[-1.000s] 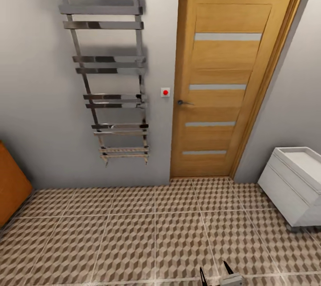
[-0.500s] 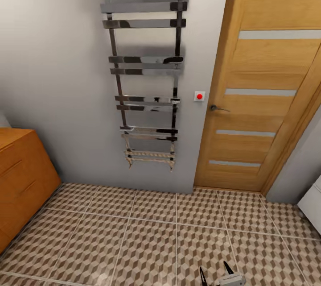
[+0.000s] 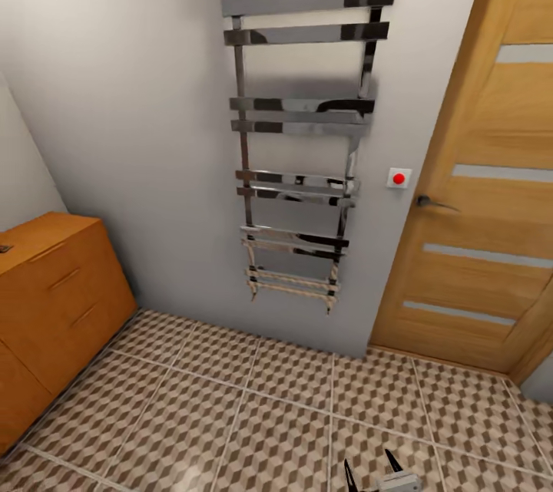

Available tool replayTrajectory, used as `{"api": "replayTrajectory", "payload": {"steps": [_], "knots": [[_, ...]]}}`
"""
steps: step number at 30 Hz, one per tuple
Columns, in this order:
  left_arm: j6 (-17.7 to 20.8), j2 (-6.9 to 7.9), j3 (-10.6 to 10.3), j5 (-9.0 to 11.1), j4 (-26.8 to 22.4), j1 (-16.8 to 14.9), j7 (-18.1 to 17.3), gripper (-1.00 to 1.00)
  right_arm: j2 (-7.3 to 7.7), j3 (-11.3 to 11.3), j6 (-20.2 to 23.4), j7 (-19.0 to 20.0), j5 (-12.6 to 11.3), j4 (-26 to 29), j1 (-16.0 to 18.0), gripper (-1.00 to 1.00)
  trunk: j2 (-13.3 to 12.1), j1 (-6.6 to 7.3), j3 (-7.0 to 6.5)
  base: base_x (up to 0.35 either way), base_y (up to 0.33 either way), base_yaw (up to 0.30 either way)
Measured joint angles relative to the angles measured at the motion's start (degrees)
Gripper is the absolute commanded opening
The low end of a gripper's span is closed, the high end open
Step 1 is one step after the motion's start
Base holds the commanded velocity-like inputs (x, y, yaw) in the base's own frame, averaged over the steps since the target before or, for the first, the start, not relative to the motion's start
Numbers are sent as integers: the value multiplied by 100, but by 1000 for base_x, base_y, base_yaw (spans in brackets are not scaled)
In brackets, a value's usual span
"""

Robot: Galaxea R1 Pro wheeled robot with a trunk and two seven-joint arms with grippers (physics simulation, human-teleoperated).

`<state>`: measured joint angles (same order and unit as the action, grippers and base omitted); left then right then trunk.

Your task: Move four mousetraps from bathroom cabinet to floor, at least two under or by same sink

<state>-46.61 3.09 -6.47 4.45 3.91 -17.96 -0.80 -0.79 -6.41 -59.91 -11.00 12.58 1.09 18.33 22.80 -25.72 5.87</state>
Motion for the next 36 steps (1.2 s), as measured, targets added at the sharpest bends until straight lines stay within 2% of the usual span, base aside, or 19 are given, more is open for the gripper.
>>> {"api": "replayTrajectory", "payload": {"steps": [21, 36], "knots": [[-1, 0, 0, 0, -1, 1, 0, 100, 0, 0, 0, 0, 0, 1, 0, 100, 0, -2, 0, 213, -33, 286], [-1, -8, 0, 0, -1, -2, 0, 100, 0, 1, 37, 0, 0, 6, 0, 100, -1, -4, -1, -52, 87, 286]]}}
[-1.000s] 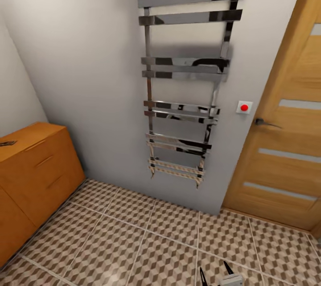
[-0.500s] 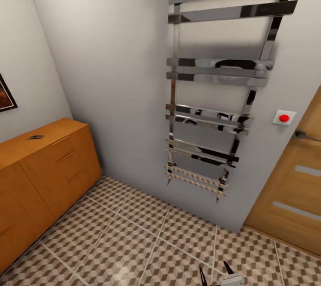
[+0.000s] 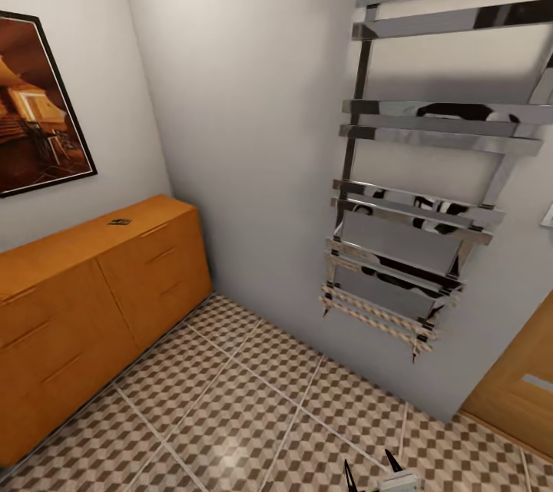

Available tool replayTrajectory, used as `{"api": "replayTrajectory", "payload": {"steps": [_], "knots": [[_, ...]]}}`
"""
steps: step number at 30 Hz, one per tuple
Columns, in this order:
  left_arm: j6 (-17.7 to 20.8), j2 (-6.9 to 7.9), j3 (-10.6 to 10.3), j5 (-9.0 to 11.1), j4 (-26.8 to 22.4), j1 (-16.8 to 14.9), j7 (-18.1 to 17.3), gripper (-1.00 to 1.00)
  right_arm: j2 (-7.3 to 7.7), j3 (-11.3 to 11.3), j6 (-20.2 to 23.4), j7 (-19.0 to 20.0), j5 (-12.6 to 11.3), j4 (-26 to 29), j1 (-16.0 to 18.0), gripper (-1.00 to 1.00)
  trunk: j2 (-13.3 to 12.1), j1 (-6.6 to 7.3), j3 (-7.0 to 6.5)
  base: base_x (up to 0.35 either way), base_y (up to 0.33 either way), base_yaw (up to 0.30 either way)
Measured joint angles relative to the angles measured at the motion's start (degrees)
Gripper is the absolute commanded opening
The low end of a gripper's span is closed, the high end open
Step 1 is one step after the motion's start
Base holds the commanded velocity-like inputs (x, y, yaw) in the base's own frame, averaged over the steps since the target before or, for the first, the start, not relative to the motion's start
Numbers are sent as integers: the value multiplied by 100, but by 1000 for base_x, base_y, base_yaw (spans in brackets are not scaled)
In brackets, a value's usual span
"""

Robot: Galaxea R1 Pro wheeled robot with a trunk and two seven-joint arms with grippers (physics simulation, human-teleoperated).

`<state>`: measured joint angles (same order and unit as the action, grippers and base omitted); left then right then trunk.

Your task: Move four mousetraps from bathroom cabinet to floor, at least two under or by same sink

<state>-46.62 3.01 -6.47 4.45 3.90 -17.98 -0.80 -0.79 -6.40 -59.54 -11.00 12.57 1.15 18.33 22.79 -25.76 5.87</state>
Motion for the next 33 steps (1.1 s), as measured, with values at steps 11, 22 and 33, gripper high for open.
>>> {"api": "replayTrajectory", "payload": {"steps": [11, 22, 33], "knots": [[0, -1, 0, 0, 0, 4, 0, 100, 0, 0, 11, 0, 0, -3, 0, 100, 0, -1, 0, -245, -47, 286], [2, -1, 0, 0, -2, 3, 0, 100, 0, -1, 6, 0, -1, -5, 0, 100, 0, 1, 0, -47, -278, 286], [-2, -1, 0, 0, -1, 2, 0, 100, 0, -1, 6, 0, 0, -3, 0, 100, 1, 3, 0, 140, -258, 286]]}}
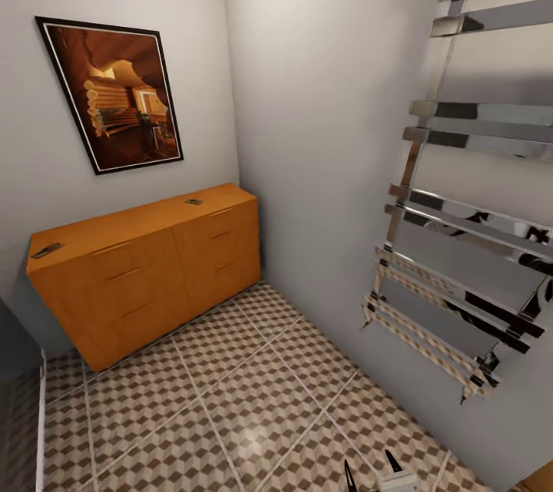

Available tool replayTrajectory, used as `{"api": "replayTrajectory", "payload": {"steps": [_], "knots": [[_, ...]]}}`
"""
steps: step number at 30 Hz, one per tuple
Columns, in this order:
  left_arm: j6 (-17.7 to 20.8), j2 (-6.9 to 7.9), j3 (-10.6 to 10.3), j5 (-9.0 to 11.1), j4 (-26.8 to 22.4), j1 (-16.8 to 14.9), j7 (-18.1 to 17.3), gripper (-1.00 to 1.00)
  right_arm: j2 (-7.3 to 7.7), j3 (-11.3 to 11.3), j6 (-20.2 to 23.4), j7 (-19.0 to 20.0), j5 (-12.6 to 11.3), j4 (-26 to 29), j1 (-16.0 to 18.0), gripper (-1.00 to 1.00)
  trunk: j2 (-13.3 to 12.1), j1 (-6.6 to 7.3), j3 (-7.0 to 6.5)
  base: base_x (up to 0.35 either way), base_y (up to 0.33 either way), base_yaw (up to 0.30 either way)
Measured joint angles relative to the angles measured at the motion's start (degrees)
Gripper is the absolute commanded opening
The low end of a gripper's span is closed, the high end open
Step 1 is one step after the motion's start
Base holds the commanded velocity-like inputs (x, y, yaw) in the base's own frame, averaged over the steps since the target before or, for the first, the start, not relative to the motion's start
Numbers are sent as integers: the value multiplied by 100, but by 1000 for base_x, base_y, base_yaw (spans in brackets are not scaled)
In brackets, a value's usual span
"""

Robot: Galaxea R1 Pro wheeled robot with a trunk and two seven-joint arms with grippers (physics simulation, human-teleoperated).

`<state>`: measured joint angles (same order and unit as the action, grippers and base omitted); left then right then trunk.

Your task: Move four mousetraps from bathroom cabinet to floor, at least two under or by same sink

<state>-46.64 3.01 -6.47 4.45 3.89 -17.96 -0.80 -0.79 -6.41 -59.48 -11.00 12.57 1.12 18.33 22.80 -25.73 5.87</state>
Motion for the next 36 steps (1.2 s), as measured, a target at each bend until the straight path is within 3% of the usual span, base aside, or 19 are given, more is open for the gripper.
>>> {"api": "replayTrajectory", "payload": {"steps": [36], "knots": [[0, 0, 0, 0, 1, 0, 0, 100, 0, 0, 7, 1, 1, -3, 0, 100, 0, 0, 0, 231, -37, 286]]}}
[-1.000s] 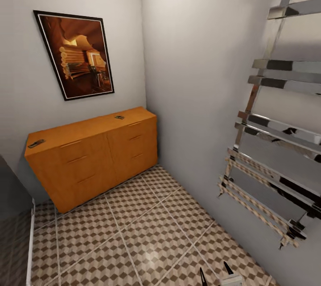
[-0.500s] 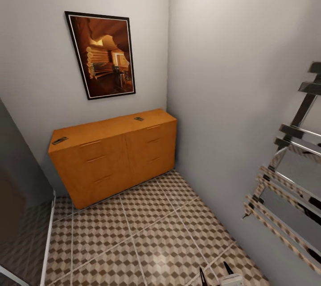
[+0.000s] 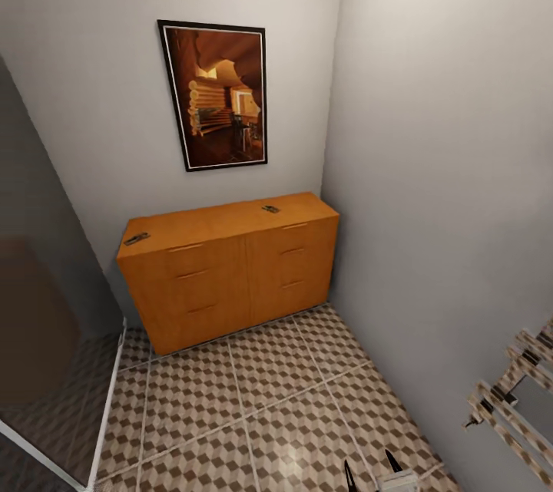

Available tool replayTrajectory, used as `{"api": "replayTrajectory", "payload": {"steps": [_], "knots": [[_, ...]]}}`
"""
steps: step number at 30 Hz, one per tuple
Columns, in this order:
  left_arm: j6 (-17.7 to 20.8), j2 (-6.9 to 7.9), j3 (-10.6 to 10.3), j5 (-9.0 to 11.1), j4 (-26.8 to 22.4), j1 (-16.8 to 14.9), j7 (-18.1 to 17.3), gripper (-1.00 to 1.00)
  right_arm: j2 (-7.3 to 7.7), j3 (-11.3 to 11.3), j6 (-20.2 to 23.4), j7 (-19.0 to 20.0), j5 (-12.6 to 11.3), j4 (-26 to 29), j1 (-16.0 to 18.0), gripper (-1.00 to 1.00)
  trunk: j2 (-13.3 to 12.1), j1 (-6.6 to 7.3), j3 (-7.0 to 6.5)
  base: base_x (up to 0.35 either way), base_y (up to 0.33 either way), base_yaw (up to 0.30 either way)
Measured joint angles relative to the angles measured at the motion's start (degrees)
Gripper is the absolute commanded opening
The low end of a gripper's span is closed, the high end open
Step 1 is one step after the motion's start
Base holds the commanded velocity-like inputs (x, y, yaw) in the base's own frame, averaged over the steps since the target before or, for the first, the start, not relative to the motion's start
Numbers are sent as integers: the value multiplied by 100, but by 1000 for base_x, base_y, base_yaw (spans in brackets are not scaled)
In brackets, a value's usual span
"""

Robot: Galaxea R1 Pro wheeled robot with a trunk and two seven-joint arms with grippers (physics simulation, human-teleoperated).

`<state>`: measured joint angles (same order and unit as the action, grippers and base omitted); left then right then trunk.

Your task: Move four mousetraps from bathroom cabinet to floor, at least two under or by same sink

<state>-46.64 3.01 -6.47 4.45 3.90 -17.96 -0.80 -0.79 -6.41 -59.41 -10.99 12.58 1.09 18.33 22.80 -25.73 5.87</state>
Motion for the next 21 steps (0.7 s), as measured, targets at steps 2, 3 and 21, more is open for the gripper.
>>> {"api": "replayTrajectory", "payload": {"steps": [2, 3, 21], "knots": [[1, 0, 0, 0, 0, 0, 0, 100, 0, 0, 0, -1, 0, 0, 0, 100, 0, 0, 0, 210, -1, 287], [0, 0, 0, 0, 0, 0, 0, 100, 0, 0, 0, -1, 0, 0, 0, 100, 0, 0, 0, 210, -1, 287], [1, 0, 0, 0, -1, -1, 0, 100, 0, -1, -2, -1, -1, 0, 0, 100, 0, 0, 0, 205, -141, 286]]}}
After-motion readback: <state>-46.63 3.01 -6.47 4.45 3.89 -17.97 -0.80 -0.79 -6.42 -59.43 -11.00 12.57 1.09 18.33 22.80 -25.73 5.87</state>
